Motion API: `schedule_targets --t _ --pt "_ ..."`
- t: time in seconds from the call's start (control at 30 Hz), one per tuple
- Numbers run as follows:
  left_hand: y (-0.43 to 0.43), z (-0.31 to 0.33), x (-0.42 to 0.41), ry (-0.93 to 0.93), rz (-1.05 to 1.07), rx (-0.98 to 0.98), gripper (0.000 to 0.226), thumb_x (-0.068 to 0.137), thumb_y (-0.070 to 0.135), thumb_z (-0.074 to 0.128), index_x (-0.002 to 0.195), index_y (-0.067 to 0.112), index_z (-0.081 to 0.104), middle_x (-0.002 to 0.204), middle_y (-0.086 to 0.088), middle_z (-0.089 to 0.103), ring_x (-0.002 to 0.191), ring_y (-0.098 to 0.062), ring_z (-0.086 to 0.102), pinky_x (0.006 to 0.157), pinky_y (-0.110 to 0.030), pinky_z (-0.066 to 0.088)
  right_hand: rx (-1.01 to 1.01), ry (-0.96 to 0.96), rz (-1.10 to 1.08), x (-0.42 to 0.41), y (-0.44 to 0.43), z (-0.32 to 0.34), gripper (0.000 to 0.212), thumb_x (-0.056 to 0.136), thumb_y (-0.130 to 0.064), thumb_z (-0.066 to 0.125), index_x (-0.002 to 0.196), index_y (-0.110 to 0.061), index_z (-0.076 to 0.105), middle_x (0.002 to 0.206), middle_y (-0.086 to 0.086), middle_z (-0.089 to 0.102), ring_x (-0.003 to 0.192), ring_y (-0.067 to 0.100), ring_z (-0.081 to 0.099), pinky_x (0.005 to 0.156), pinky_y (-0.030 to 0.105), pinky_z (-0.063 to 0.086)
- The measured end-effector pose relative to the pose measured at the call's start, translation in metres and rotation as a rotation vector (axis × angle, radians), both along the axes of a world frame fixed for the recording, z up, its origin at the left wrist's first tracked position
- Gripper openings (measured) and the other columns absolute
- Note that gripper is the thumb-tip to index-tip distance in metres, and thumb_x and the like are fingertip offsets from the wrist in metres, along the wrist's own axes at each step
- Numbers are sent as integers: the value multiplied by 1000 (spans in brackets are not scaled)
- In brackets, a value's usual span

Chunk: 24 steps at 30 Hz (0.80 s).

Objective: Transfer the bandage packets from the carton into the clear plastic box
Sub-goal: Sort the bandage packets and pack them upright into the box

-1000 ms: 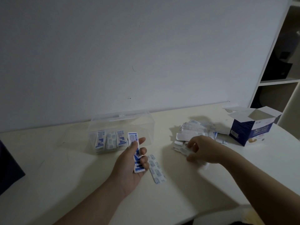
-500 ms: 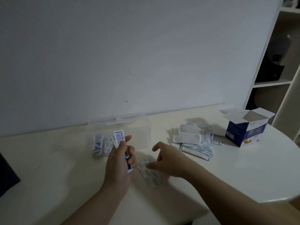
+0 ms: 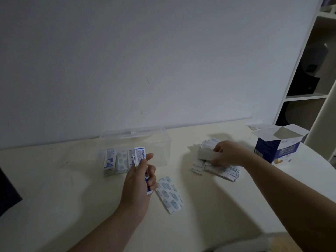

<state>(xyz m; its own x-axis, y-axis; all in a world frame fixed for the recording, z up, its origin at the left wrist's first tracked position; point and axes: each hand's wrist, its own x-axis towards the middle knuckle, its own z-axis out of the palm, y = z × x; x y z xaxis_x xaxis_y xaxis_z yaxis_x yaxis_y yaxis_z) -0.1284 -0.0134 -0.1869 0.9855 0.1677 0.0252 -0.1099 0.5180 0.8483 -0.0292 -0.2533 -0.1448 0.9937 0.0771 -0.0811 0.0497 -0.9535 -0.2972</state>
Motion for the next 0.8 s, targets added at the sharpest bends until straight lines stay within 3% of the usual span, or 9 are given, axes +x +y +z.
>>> schedule_targets --t 0.1,0.17,0.3,0.4,0.47,0.57,0.67,0.8 --pt "1 0 -1 9 4 -4 25 101 16 34 100 14 59 54 4 43 37 -4 27 39 -18 23 -52 19 12 3 1 -2 29 83 -27 62 105 -8 65 86 3 56 76 18 51 55 20 36" --pt "1 0 0 20 3 -8 25 101 16 34 100 14 59 55 3 43 37 -4 28 38 -18 23 -20 4 -8 5 0 -2 16 87 -22 54 89 -9 63 74 2 53 66 15 47 52 21 33" --pt "2 0 3 81 -37 -93 24 100 18 36 102 12 59 54 3 43 36 -4 27 38 -18 21 371 -83 -60 -3 -4 12 26 90 -21 51 70 -6 58 63 7 50 57 18 43 55 26 30" --pt "0 0 2 155 -136 -193 21 95 24 45 101 11 60 55 3 43 35 -5 26 36 -18 21 504 -367 -3 -24 17 19 22 84 -25 60 64 -18 62 53 -5 52 43 2 43 45 19 31" --pt "-5 1 0 185 -193 -202 26 83 28 56 101 10 62 60 3 44 35 -5 27 36 -17 22 538 -575 113 -47 46 13 14 80 -22 69 67 -24 64 56 -10 56 50 -2 50 47 12 34" --pt "-12 6 -6 204 -226 -147 27 73 31 63 90 11 69 61 3 46 37 -5 28 35 -17 22 374 -833 464 -74 79 -11 9 75 -11 70 73 -19 66 69 -8 58 66 5 51 59 21 43" --pt "-15 11 -11 183 -203 -78 25 78 31 61 60 18 71 49 5 35 37 -5 28 37 -17 22 304 -958 623 -80 89 -32 7 77 -12 68 82 -17 69 84 -2 61 75 16 57 59 29 48" --pt "-15 11 -12 138 -163 -51 29 84 23 58 56 16 62 42 6 30 35 -4 25 36 -17 19 309 -1020 658 -78 91 -42 14 75 -8 74 86 -17 70 96 -5 60 79 17 60 63 29 49"
